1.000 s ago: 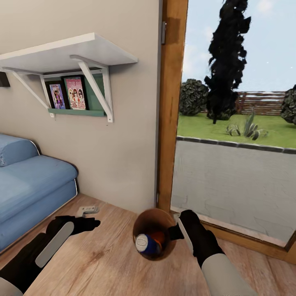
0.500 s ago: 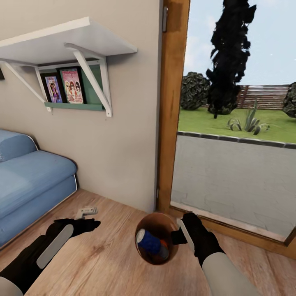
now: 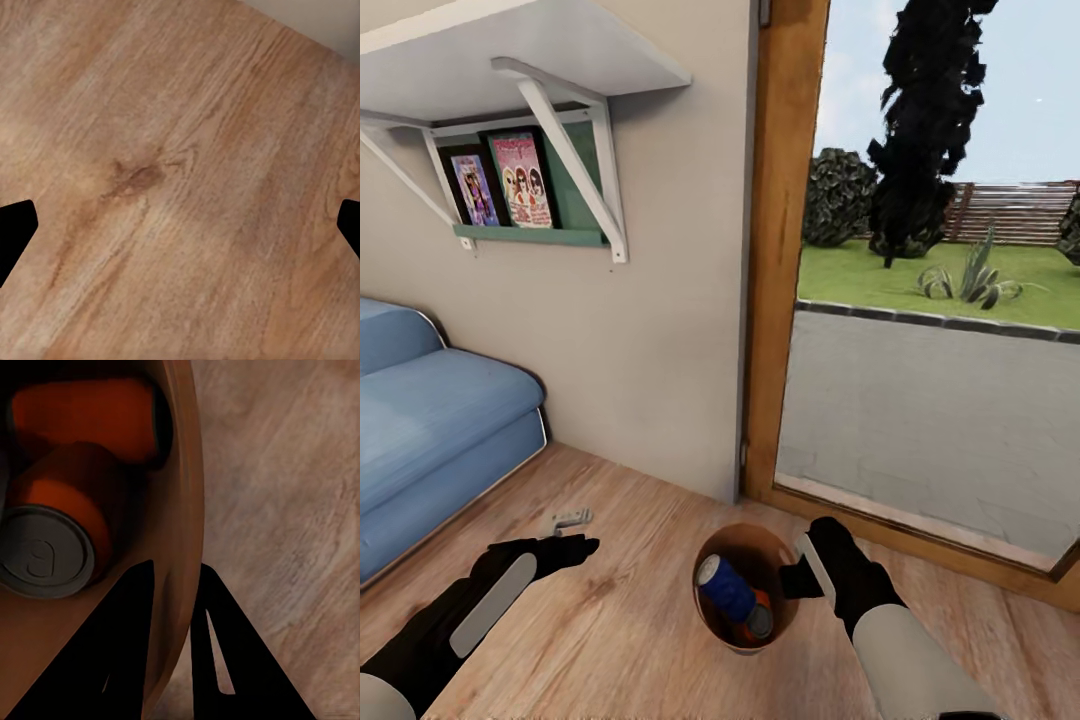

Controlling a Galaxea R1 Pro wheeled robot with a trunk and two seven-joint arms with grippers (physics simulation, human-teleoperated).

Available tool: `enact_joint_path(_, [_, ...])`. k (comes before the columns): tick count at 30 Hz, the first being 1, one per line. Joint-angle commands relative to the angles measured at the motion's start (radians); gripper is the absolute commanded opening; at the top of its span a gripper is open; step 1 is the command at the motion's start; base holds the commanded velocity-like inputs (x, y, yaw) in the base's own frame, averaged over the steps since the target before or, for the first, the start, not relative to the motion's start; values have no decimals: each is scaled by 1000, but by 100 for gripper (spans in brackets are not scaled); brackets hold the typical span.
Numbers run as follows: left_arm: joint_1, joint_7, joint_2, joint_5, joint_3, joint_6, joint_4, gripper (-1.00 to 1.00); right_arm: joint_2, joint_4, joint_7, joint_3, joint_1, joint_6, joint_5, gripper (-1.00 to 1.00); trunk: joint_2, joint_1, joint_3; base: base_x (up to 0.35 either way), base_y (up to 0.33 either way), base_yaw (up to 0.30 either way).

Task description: Put the three can of soda from the living room inside the tash can in the kitchen.

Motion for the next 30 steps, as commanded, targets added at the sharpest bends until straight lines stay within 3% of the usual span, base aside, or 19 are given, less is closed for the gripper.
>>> enact_joint_path(1, [0, 0, 0, 0, 0, -1, 1, 100, 0, 1, 5, -1, -1, 0, -25, -100, 0, 0, -4, 0, 0, 0])
enact_joint_path(3, [0, 0, 0, 0, 0, -5, 1, 100, 0, 4, 5, -1, -3, 0, -25, -100, -1, 1, -12, 0, 0, 0])
enact_joint_path(28, [0, 0, 0, 1, 3, -10, -1, 100, -4, 6, 5, -2, -4, 0, -25, -100, -1, 1, -12, 0, 0, 0])
enact_joint_path(29, [0, 1, 0, 1, 3, -10, -1, 100, -4, 6, 5, -2, -4, 0, -25, 100, -1, 1, -12, 0, 0, 0])
enact_joint_path(30, [0, 1, 0, 1, 3, -10, -1, 100, -4, 6, 5, -2, -4, 0, -25, 100, -1, 1, -12, 0, 0, 0])
